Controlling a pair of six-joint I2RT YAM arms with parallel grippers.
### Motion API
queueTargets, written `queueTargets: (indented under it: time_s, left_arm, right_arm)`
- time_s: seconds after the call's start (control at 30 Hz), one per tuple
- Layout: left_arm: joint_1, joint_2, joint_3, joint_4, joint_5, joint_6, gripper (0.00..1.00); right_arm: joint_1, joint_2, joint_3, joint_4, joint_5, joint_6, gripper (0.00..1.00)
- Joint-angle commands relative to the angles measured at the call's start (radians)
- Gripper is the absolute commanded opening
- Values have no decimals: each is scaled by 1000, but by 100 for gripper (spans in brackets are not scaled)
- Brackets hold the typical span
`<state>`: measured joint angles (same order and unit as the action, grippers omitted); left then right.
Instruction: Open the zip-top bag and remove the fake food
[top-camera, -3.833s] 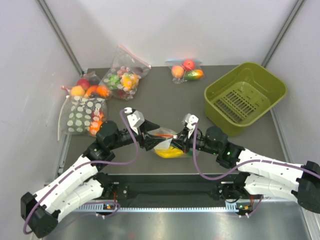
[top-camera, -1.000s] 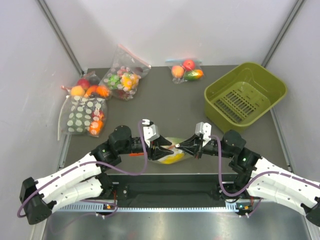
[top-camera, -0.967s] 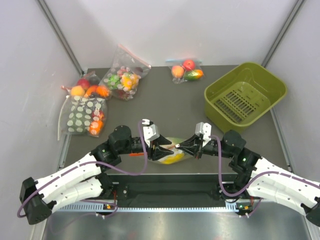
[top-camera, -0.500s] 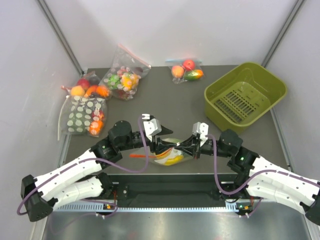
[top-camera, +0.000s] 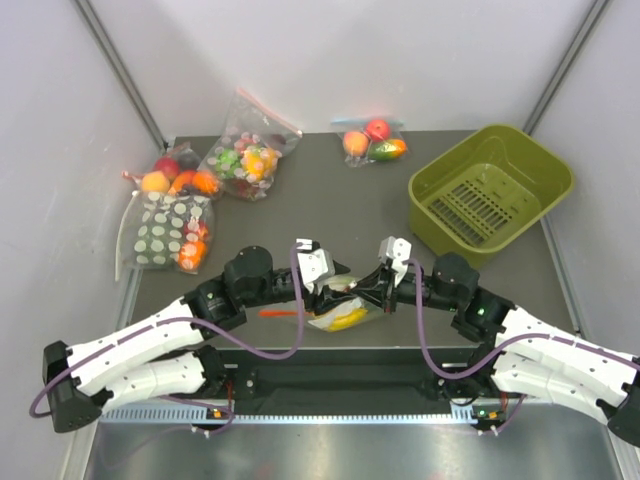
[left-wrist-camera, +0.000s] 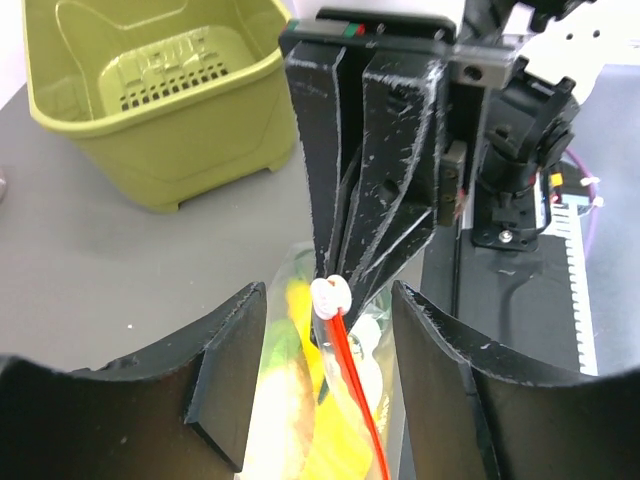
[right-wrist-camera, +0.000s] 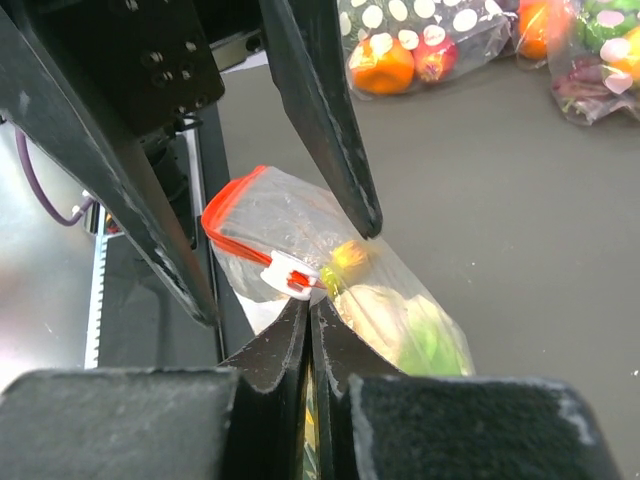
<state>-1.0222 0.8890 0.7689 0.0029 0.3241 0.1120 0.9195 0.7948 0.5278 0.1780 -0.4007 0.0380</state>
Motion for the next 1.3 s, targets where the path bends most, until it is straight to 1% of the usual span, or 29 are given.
queueTargets:
  time_s: [0.0, 0.23, 0.3, 0.43, 0.47, 0.7, 1.1, 1.27]
  left_arm:
    - [-13, 25, 35, 0, -45, 29, 58]
    - [-24, 37, 29, 23, -83, 34, 56]
    - [-24, 45, 32, 26, -95, 34, 54]
    - [-24, 51, 29, 37, -103, 34, 52]
    - [-24, 50, 29, 42, -109, 34, 49]
    - [-24, 18, 13, 68, -123, 23, 47]
    - [-24, -9, 15, 69, -160, 12, 48]
    - [-24, -1, 18, 75, -166, 12, 47]
  right_arm:
    - [-10, 1, 54, 15, 13, 13, 0]
    - [-10, -8, 46, 14, -9, 7, 0]
    - [-10, -11, 44, 14, -15, 7, 0]
    - [-8, -12, 40, 17, -36, 2, 0]
    - [-10, -14, 38, 15, -36, 2, 0]
    - [-10, -31, 32, 8, -46, -3, 0]
    - [-10, -37, 31, -3, -52, -6, 0]
    - [-8, -31, 34, 0, -67, -7, 0]
